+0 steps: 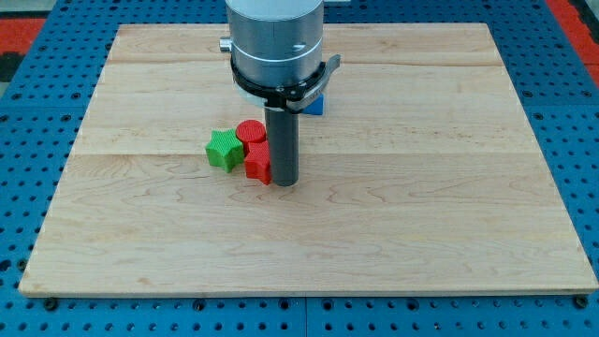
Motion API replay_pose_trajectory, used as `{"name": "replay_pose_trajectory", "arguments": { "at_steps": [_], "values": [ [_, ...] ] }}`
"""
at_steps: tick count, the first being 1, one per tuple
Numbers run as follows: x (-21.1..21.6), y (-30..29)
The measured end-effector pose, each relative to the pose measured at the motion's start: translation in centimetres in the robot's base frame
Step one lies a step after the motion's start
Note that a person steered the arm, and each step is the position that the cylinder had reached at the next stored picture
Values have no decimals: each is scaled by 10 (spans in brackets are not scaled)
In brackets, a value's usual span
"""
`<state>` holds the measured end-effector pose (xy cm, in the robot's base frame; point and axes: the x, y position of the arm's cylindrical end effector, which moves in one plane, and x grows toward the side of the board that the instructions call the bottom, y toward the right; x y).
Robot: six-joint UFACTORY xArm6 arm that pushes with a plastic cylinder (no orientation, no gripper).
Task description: Point your arm at the yellow hexagon
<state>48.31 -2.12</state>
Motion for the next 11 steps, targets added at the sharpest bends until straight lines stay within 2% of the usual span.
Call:
{"name": "replay_pose_trajectory", "arguments": {
  "at_steps": [3,5,11],
  "values": [
    [2,5],
    [0,73],
    [-14,69]
  ]
}}
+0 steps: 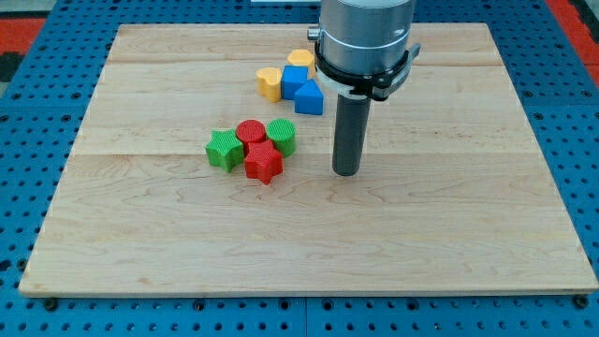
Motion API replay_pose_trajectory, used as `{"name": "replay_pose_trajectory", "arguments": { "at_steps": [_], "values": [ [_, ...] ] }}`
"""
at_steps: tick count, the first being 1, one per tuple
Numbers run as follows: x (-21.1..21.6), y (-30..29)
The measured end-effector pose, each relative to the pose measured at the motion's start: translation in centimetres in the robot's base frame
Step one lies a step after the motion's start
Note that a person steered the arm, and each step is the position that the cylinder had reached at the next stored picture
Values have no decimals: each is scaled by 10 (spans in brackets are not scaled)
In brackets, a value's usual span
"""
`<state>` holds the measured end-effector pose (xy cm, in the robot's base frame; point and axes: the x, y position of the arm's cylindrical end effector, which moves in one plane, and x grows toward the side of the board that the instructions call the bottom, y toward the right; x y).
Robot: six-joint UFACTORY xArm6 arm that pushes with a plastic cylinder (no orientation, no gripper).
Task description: Point your arm at the yellow hexagon
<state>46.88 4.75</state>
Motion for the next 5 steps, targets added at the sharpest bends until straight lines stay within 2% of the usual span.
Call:
{"name": "replay_pose_trajectory", "arguments": {
  "at_steps": [1,2,3,5],
  "values": [
    [-18,-4],
    [-53,51],
    [-122,54],
    [-179,41]
  ]
}}
